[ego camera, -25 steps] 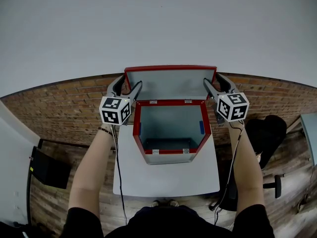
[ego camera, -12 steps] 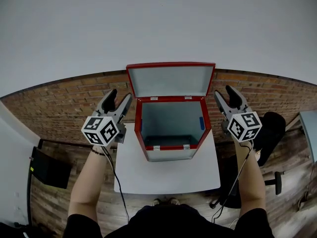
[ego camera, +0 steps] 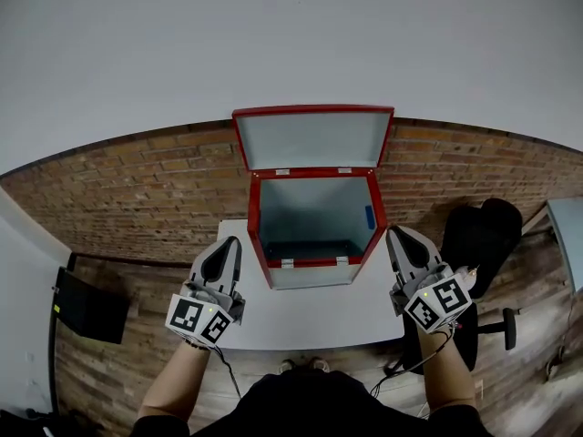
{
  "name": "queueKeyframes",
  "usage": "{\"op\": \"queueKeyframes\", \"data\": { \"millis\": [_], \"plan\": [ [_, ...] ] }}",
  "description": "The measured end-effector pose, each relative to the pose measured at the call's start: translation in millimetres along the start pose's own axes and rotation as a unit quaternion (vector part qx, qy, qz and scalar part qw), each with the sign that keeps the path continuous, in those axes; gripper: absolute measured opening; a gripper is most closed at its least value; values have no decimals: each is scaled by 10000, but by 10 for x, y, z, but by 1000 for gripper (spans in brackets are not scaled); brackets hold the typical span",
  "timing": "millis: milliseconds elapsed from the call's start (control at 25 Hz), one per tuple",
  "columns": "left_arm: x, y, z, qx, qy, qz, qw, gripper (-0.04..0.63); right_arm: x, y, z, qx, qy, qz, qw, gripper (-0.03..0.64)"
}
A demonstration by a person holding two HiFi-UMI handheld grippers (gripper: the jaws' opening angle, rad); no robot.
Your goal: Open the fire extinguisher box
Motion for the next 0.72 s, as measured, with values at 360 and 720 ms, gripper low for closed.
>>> {"op": "queueKeyframes", "data": {
  "millis": [360,720],
  "plan": [
    [366,461,609,-328,102,224,9992,49,-643,199,835,-311,-640,-92,9974,20],
    [526,662,1011,-682,217,189,9973,49,-821,316,1258,-637,-822,2,9946,18]
  ]
}}
Point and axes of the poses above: the fingertips, and each gripper's own axes: y backward along the fingers, x to its right, z out of its underside, the point moved 3 cm from there along y, backward along the fingers, and after that the axes turned 9 degrees about -z, right-handed, at the moved point
